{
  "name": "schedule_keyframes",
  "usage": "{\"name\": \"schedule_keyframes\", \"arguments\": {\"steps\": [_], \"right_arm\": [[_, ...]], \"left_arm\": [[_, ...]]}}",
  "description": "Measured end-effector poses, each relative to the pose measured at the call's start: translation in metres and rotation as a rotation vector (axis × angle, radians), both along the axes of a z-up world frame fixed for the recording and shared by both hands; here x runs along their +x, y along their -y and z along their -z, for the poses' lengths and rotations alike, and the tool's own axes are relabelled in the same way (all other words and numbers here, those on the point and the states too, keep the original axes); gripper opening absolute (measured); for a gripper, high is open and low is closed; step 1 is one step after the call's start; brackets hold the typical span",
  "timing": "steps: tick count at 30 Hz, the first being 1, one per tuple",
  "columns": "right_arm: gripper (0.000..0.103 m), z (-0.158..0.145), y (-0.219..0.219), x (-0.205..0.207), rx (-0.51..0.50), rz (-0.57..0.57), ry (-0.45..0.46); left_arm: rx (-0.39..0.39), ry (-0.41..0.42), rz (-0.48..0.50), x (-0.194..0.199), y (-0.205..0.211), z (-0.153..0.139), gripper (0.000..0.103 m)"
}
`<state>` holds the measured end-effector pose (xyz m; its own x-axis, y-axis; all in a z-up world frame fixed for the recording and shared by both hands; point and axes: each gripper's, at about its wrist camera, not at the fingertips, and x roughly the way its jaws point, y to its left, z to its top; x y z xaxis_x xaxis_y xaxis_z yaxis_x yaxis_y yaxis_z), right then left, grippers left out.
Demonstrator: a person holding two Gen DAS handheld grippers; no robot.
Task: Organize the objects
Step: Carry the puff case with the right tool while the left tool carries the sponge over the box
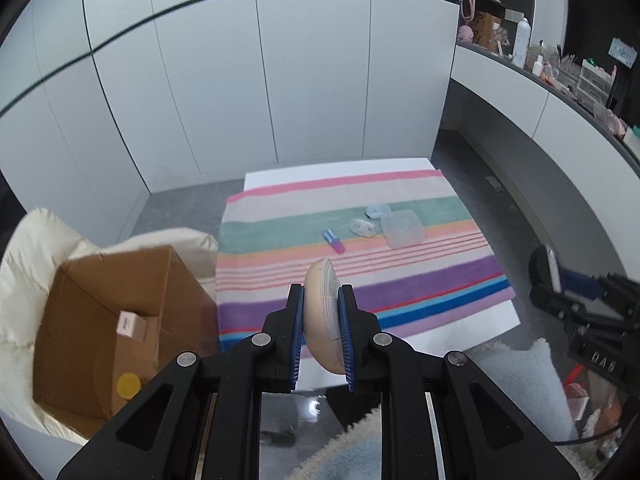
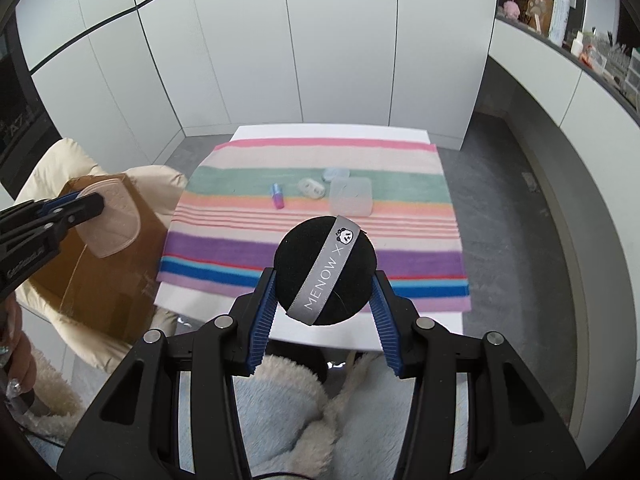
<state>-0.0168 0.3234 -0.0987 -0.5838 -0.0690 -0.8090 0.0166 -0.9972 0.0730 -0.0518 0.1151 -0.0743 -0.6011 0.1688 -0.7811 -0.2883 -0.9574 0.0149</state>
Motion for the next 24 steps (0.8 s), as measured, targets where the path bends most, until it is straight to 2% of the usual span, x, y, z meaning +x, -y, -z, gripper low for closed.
{"name": "schedule_keyframes", "arguments": {"steps": [16,24], "right_arm": [[0.049,-0.006,0.005,0.012,0.025,0.006,-0.002],[0.049,-0.018,0.028,0.003,0.038,-0.065,-0.009]], "left_arm": [[0.006,-0.012,0.011,0.002,0.009,-0.001,0.018],[-0.001,-0.033,-0.053,0.006,0.039,-0.005,0.018]]}}
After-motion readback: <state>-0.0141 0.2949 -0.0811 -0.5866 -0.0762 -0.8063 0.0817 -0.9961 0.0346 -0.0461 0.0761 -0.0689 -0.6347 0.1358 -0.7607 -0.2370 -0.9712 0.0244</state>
